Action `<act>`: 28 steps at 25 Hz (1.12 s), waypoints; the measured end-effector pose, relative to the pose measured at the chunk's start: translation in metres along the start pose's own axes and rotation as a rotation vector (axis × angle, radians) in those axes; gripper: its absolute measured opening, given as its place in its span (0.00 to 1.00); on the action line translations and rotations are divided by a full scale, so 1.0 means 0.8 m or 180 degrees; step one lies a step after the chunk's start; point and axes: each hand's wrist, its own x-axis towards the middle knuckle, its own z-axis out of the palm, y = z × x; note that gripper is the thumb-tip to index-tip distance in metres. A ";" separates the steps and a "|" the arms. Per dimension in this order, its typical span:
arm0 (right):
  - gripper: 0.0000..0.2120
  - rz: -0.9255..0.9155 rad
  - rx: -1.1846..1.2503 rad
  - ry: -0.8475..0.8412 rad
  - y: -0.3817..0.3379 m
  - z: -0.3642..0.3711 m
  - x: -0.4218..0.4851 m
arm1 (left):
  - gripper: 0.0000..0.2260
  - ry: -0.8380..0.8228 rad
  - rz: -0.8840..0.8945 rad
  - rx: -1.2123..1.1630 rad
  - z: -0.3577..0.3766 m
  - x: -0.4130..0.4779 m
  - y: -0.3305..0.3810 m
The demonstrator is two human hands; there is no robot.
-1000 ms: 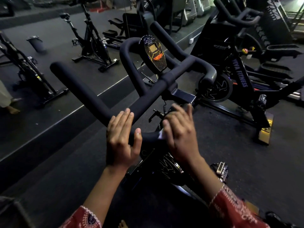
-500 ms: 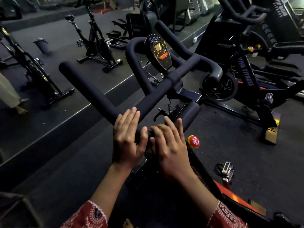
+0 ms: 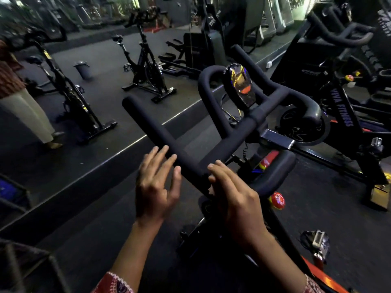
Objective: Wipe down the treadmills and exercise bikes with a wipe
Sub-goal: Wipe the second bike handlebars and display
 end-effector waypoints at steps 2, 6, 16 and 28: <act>0.15 0.0310 0.0517 0.0093 -0.019 0.017 0.041 | 0.16 0.0213 -0.0460 -0.0196 -0.011 0.024 -0.022; 0.17 0.0469 0.0708 0.0240 -0.066 0.082 0.147 | 0.16 0.0542 -0.1383 -0.1193 -0.014 0.084 -0.068; 0.23 -0.0180 -0.0531 -0.0463 -0.076 0.176 0.169 | 0.16 0.0348 -0.2055 -0.2639 -0.003 0.142 -0.104; 0.16 0.1030 0.0386 -0.1215 -0.076 0.184 0.224 | 0.12 0.0220 -0.1461 -0.2435 0.000 0.135 -0.131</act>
